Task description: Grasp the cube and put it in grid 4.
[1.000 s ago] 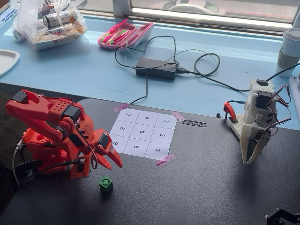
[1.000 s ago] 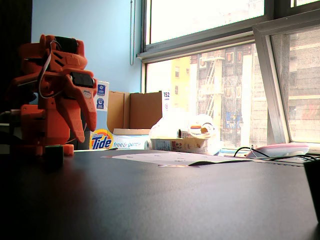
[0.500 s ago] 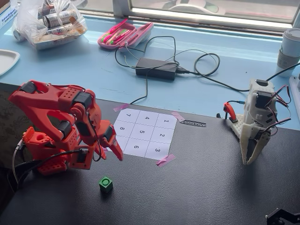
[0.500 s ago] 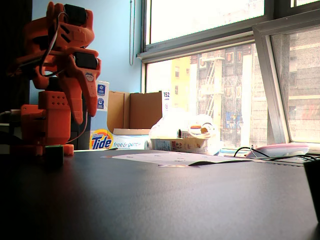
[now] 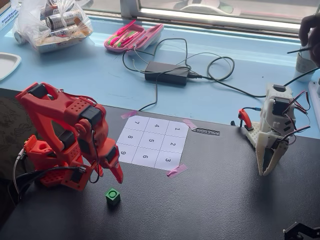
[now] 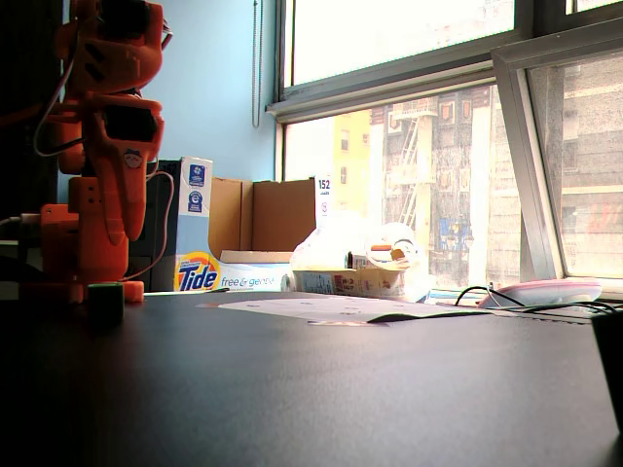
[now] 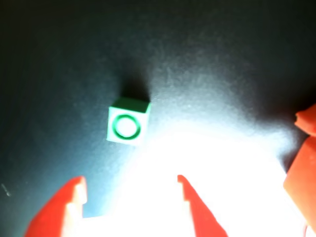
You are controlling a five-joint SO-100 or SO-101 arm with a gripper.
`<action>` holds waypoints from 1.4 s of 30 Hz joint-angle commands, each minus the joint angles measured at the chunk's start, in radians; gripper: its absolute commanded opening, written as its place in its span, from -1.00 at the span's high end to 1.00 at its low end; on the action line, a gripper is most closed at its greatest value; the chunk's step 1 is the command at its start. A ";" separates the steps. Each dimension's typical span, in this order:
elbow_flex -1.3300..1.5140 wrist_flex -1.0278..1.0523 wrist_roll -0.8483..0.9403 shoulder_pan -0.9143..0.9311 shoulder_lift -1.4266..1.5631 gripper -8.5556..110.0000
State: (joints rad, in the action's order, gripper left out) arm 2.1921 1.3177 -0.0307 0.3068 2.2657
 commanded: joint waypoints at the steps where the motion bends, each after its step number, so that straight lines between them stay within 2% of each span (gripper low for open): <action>1: -0.005 -0.041 0.029 0.051 -0.012 0.35; 14: 0.106 -0.209 0.071 0.121 -0.063 0.35; 32: 0.169 -0.368 0.074 0.123 -0.164 0.36; 34: 0.176 -0.390 0.075 0.117 -0.175 0.39; 39: 0.192 -0.425 0.127 0.092 -0.184 0.85; 42: 0.195 -0.428 0.135 0.084 -0.186 0.85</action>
State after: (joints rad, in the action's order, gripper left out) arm 2.3899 0.9004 0.0890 0.4004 2.0770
